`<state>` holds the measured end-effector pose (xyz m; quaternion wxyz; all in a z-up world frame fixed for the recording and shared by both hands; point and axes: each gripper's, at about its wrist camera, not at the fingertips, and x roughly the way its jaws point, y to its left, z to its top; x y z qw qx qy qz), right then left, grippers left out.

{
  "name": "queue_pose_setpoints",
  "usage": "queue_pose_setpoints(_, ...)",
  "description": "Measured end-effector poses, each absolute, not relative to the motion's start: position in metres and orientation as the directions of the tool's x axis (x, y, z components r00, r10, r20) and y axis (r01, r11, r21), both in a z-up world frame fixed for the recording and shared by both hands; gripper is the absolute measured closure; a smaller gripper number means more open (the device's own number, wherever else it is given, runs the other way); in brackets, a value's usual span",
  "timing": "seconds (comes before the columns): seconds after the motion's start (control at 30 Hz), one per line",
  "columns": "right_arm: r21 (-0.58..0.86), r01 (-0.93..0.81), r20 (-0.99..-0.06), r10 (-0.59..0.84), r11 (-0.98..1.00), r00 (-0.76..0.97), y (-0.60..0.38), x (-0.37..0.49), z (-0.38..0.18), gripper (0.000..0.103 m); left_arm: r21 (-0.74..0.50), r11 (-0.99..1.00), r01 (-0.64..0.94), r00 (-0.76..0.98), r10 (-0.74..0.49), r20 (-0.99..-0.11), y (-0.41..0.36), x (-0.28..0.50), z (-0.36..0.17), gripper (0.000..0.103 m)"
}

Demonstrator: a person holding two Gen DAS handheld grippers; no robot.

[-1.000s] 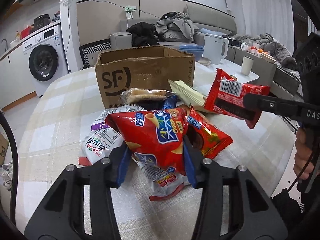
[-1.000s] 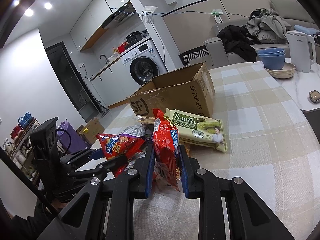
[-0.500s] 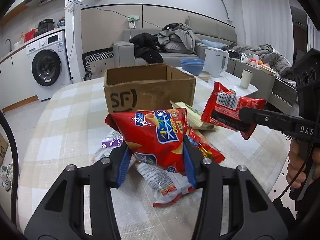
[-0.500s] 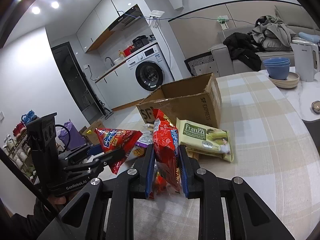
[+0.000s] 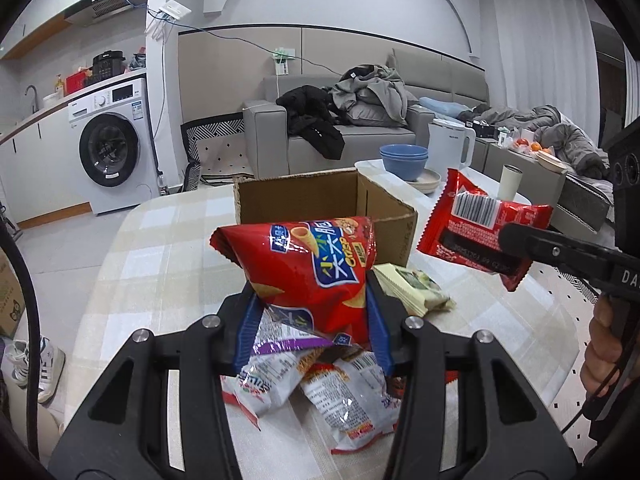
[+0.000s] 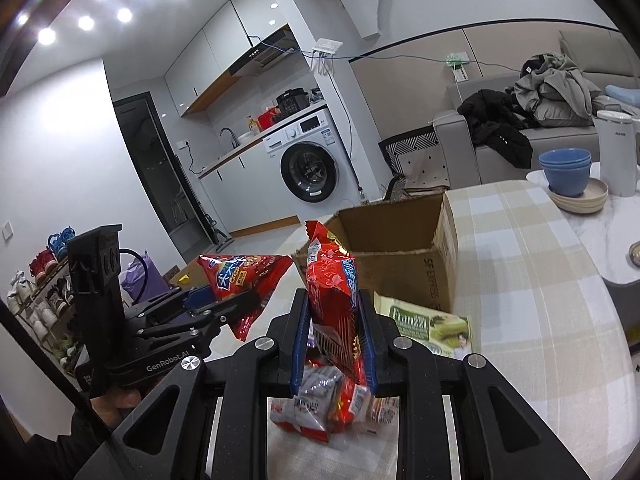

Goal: Organize snacks

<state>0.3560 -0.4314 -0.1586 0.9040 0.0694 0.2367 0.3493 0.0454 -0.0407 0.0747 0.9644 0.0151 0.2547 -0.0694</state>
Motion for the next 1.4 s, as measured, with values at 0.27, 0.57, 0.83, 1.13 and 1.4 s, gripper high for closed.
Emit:
queue_pose_setpoints(0.27, 0.267, -0.605, -0.361, 0.660, 0.750, 0.659, -0.420, 0.365, -0.137, 0.080, -0.011, 0.993, 0.116, 0.870, -0.107, -0.482, -0.032, 0.058, 0.099, 0.059)
queue_pose_setpoints(0.57, 0.197, -0.585, -0.426, 0.606, 0.787, 0.671, -0.407, 0.375, -0.146, 0.080, -0.048, 0.994, 0.096, 0.857, -0.107, -0.504, -0.011, 0.074, 0.106, 0.059)
queue_pose_setpoints(0.83, 0.139, -0.553, -0.549, 0.529, 0.821, 0.647, -0.428, 0.364, -0.190, 0.054, -0.048, 0.993, 0.104, 0.852, -0.114, -0.511, -0.011, 0.084, 0.101, 0.059)
queue_pose_setpoints(1.13, 0.079, -0.551, -0.664, 0.457, 0.831, 0.593, -0.456, 0.365, -0.246, 0.028, -0.041, 0.990, 0.132, 0.839, -0.133, -0.528, -0.026, 0.090, 0.093, 0.059)
queue_pose_setpoints(1.4, 0.057, -0.578, -0.724, 0.432, 0.814, 0.537, -0.444, 0.393, -0.264, 0.023, -0.017, 0.989, 0.150, 0.828, -0.135, -0.545, -0.037, 0.095, 0.084, 0.059)
